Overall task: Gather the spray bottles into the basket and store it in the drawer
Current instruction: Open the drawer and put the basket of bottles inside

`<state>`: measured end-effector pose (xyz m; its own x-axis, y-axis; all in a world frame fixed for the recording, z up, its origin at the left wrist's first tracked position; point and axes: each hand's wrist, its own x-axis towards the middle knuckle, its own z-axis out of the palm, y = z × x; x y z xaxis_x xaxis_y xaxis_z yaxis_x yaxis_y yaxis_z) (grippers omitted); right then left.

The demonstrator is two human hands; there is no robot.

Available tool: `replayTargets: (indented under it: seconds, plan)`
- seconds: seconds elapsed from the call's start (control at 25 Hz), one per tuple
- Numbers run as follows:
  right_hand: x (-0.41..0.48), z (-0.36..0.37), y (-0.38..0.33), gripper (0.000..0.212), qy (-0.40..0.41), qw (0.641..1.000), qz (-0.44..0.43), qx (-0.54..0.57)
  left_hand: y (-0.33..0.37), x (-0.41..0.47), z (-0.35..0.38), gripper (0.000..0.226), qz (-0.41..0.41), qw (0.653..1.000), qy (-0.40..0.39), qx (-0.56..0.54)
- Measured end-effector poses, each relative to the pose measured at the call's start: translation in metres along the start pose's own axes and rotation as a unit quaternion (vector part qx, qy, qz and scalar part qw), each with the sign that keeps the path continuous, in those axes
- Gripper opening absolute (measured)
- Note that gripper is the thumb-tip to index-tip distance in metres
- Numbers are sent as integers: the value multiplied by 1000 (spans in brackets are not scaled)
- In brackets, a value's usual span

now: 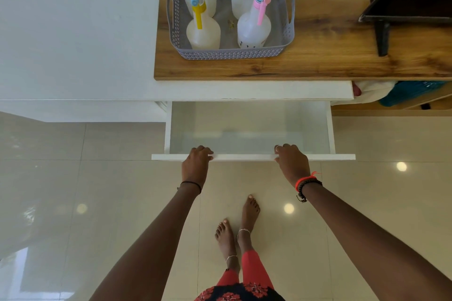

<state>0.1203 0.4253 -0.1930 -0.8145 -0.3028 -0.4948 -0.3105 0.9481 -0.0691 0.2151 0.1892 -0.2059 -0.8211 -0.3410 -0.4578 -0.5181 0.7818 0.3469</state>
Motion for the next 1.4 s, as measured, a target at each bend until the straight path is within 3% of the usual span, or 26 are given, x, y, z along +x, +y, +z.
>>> replayTargets:
  seconds: [0.52,0.72,1.4]
  plan:
    - [-26,11,-3,8,-54,999,-5,1,-8,-34,16,21,1,999,-26,20]
    - [-36,16,-2,47,-73,997,-15,-7,-12,-45,22,20,-3,999,-40,31]
    - [-62,31,1,49,-104,993,-38,-35,-22,-73,37,18,1,997,-59,41]
